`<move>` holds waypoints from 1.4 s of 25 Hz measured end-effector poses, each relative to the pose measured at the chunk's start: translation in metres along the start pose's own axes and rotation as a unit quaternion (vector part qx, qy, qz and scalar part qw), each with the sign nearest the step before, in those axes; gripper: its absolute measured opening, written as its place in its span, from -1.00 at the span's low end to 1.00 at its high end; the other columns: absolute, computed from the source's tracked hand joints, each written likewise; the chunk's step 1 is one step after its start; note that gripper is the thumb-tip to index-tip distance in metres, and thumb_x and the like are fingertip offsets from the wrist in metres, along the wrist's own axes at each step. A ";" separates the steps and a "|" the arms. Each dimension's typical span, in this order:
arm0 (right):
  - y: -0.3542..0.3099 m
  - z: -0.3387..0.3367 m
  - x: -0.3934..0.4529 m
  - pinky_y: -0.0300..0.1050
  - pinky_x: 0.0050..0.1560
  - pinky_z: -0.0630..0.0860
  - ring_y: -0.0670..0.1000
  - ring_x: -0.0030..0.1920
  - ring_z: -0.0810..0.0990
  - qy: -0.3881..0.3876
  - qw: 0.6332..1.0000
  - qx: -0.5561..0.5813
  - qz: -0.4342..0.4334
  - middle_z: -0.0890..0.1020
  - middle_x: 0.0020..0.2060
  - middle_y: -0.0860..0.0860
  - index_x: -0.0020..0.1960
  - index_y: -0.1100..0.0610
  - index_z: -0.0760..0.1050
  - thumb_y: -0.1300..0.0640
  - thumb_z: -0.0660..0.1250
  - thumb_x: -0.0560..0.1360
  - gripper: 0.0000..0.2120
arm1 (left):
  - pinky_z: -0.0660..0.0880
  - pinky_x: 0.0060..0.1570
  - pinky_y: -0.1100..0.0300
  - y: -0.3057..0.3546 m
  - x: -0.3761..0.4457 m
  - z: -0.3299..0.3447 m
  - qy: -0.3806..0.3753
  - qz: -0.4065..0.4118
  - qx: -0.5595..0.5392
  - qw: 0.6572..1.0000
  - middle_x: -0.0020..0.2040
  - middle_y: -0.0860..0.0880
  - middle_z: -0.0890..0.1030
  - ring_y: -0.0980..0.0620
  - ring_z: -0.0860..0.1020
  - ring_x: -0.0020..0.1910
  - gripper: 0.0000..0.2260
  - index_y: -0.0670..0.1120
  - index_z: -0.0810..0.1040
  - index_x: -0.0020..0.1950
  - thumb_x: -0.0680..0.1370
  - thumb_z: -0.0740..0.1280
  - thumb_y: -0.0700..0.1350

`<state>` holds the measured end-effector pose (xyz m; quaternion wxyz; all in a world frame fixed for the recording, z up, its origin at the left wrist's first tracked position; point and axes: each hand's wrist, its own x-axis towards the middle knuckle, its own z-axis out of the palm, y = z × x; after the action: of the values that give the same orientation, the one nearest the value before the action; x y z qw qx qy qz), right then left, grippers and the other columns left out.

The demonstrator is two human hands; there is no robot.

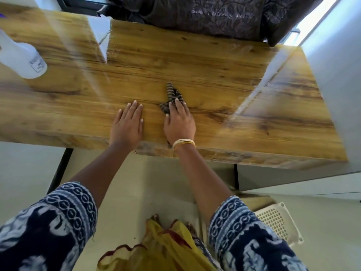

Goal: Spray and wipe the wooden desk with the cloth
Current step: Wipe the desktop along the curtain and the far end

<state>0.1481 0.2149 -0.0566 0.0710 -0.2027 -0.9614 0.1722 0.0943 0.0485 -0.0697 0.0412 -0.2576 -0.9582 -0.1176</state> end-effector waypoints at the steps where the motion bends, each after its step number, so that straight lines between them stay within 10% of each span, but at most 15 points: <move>1: 0.019 -0.007 -0.001 0.03 0.46 0.27 0.08 0.50 0.23 0.004 1.000 -0.004 -0.010 0.31 0.50 0.02 0.46 0.08 0.36 0.00 0.12 0.59 -0.54 | 0.12 0.49 -0.08 0.003 -0.001 -0.001 0.006 -0.001 0.008 1.000 0.52 -0.16 0.28 -0.13 0.21 0.53 -0.58 -0.19 0.27 0.51 0.67 0.08 -0.10; 13: 0.337 -0.131 -0.022 0.01 0.44 0.30 0.12 0.43 0.37 0.128 0.978 -0.020 0.164 0.42 0.43 0.06 0.37 0.13 0.49 0.07 0.25 0.54 -0.59 | 0.16 0.47 -0.01 0.101 -0.012 0.023 0.036 0.052 -0.046 0.997 0.47 -0.15 0.38 -0.09 0.30 0.49 -0.54 -0.19 0.37 0.46 0.64 0.00 -0.03; 21: 0.419 -0.172 -0.032 0.00 0.43 0.32 0.09 0.43 0.38 0.119 0.985 -0.035 0.121 0.44 0.42 0.04 0.36 0.07 0.50 0.10 0.28 0.53 -0.60 | 0.22 0.43 -0.08 0.113 -0.013 0.028 0.010 0.062 -0.047 0.997 0.49 -0.21 0.34 -0.17 0.29 0.49 -0.59 -0.22 0.33 0.48 0.65 0.06 -0.12; 30: 0.363 -0.148 -0.031 0.00 0.54 0.04 0.18 0.51 0.19 0.151 0.928 -0.070 0.333 0.25 0.50 0.22 0.49 0.29 0.25 0.11 0.08 0.61 -0.51 | 0.20 0.45 -0.08 0.116 -0.010 0.026 -0.012 0.055 -0.045 0.997 0.51 -0.20 0.29 -0.17 0.24 0.51 -0.60 -0.23 0.30 0.49 0.66 0.14 -0.16; 35: 0.275 -0.117 -0.029 0.02 0.53 0.07 0.16 0.52 0.13 0.097 0.942 -0.091 0.308 0.17 0.54 0.13 0.54 0.22 0.15 0.05 0.03 0.63 -0.48 | 0.21 0.45 -0.09 0.111 -0.009 0.027 -0.020 0.058 -0.056 0.997 0.50 -0.20 0.31 -0.17 0.25 0.51 -0.60 -0.23 0.31 0.49 0.66 0.15 -0.14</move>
<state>0.2990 0.4743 -0.0482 0.0886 -0.5103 -0.8520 0.0769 0.1574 0.1443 -0.0743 0.0139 -0.3167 -0.9342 -0.1636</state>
